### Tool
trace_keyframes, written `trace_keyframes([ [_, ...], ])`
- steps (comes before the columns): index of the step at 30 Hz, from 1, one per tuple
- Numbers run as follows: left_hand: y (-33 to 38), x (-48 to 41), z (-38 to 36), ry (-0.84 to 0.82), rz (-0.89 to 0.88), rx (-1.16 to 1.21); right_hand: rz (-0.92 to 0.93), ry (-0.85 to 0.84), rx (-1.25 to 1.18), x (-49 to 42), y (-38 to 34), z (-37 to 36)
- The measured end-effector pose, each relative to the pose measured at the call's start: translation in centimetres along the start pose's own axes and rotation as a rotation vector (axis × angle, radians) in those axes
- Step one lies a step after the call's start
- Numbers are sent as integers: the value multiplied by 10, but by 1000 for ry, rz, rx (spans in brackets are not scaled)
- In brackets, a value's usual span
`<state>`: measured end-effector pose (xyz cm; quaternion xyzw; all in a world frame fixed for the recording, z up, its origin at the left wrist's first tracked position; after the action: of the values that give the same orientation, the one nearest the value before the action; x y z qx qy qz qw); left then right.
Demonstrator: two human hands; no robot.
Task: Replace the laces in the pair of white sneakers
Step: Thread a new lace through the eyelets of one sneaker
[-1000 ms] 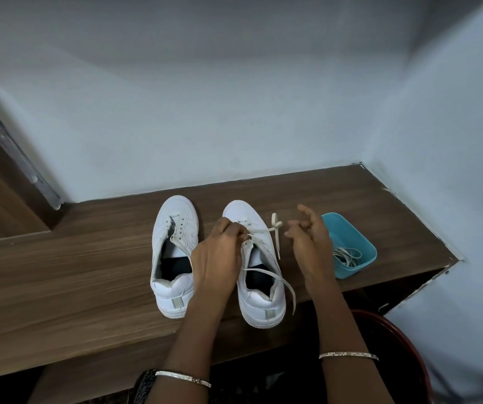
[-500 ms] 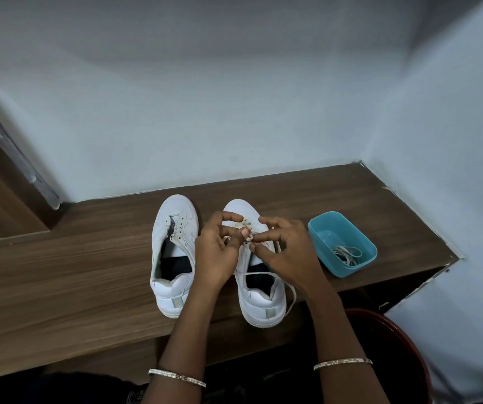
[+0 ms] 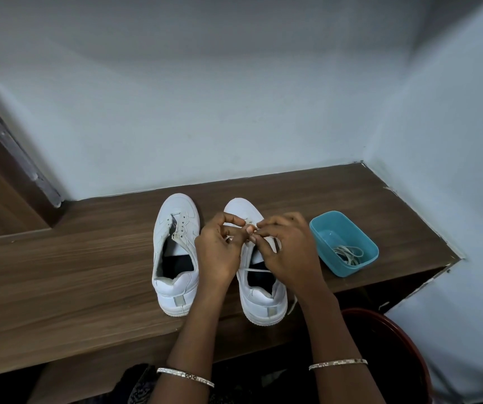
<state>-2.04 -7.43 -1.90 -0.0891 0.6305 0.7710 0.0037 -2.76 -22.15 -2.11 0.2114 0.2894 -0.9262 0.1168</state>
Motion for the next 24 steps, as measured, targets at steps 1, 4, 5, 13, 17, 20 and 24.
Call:
trace_keyframes([
  [1,1,0,-1,8,-8,3,-2,9,-33,0,-1,0],
  [4,1,0,-2,6,1,33,-72,23,-235,1,-2,0],
  [5,0,-1,-2,-3,6,45,-101,27,-298,1,-2,-1],
  [13,-4,-4,-8,-36,20,77,-283,-22,-717,0,-3,-7],
  [17,-6,-5,-8,-36,12,73,-300,8,-795,-1,-5,-5],
  [20,-7,-5,-7,-15,18,78,-388,21,-944,0,-6,-2],
  [24,-7,-5,-5,-2,21,89,-564,-79,-1307,2,-7,-2],
])
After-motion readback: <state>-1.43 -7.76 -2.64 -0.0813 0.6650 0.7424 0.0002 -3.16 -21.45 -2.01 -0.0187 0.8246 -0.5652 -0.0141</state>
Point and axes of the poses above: each hand's wrist, its own x-axis away from the middle knuckle, its own z-axis out of the back of the hand, y = z × x, the point moved 3 cm from there along -x, towards the middle knuckle, and after that the axes turned 5 degrees about -y, right-handed, at the moved point
